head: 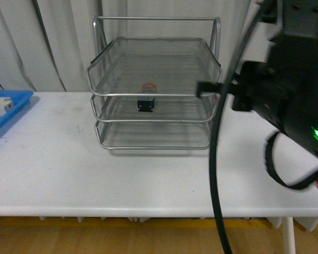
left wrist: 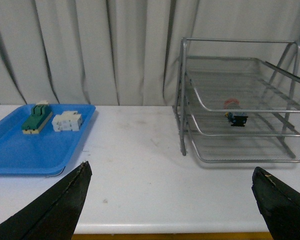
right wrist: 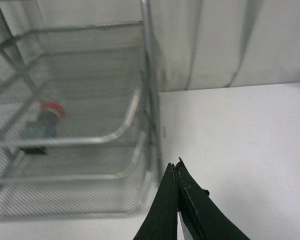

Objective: Place button on rack with both arms

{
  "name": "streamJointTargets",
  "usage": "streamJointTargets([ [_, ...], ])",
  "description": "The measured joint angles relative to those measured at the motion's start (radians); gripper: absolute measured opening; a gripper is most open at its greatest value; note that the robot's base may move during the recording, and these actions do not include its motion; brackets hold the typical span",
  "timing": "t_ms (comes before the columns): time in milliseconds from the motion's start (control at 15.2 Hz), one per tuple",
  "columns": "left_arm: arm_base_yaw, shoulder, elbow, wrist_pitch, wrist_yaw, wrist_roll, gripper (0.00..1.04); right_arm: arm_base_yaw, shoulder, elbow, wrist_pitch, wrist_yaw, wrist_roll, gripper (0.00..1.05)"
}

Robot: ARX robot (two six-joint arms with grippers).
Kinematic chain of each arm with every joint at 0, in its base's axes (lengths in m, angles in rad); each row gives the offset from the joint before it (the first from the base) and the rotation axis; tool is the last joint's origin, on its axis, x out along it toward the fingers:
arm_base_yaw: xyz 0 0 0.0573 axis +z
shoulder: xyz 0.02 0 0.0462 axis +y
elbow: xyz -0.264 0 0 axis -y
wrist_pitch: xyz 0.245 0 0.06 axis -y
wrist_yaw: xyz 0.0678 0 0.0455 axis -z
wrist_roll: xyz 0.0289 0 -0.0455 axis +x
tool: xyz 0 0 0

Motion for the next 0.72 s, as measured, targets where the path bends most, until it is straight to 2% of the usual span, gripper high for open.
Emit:
streamJointTargets([
  [66, 0.001, 0.0, 0.0, -0.003, -0.004, 0.0, 0.98, -0.067, -0.084, -0.249, 0.235, 0.004, -0.092, 0.02],
  [198, 0.001, 0.0, 0.0, -0.003, -0.003, 0.0, 0.98, -0.136, -0.271, -0.371, 0.277, -0.055, -0.117, 0.02],
  [263, 0.001, 0.0, 0.0, -0.002, -0.003, 0.0, 0.98, -0.155, -0.336, -0.415, 0.188, -0.08, -0.122, 0.02],
  [725, 0.001, 0.0, 0.0, -0.003, -0.003, 0.0, 0.98, -0.29, -0.753, -0.633, 0.007, -0.221, -0.131, 0.02],
])
